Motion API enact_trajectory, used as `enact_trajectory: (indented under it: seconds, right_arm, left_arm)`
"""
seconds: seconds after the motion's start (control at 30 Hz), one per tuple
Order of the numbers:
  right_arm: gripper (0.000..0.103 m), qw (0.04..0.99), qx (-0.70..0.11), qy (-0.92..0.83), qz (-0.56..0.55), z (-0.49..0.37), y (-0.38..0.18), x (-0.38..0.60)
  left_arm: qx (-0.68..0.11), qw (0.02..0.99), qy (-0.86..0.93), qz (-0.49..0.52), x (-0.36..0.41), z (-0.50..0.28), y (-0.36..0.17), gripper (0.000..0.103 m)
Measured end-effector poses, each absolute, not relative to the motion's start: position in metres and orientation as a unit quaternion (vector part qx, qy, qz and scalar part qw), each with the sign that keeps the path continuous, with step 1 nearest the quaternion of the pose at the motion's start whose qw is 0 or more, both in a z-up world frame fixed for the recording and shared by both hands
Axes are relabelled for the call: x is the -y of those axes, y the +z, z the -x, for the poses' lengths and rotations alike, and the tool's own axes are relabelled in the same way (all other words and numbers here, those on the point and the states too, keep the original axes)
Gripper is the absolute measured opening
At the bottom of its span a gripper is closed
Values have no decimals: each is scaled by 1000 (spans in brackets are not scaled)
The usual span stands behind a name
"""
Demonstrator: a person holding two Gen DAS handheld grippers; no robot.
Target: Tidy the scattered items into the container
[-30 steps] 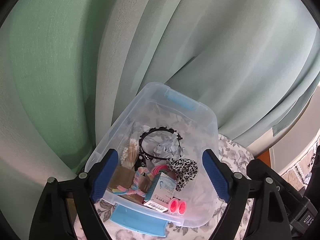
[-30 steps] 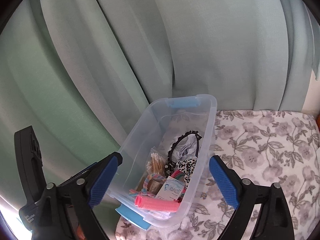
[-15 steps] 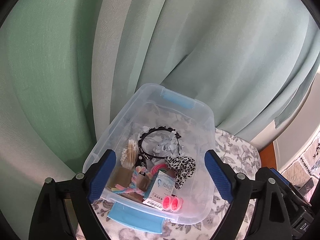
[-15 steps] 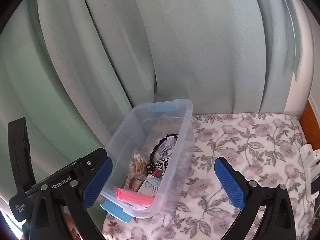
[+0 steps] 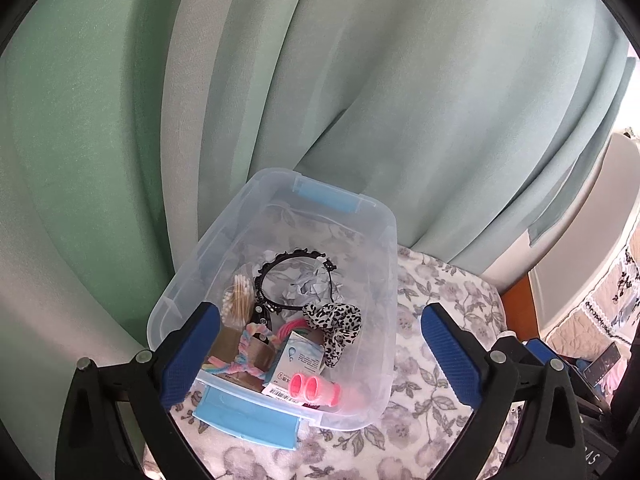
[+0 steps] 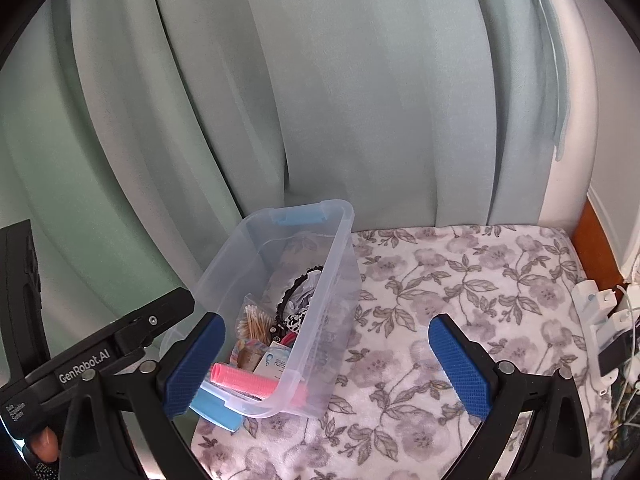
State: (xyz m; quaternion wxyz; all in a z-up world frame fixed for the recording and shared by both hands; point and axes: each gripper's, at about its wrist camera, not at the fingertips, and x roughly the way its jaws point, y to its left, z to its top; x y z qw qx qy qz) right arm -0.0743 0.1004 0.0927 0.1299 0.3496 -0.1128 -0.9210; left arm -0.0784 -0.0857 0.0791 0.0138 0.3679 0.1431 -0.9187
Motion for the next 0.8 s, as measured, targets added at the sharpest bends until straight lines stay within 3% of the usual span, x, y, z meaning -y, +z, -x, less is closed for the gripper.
enact_trajectory:
  seconds: [0.8]
  right_arm:
    - [103, 89, 102, -906, -401, 46, 96, -108]
  left_arm:
    - [-81, 41, -903, -421, 59, 52, 69, 101]
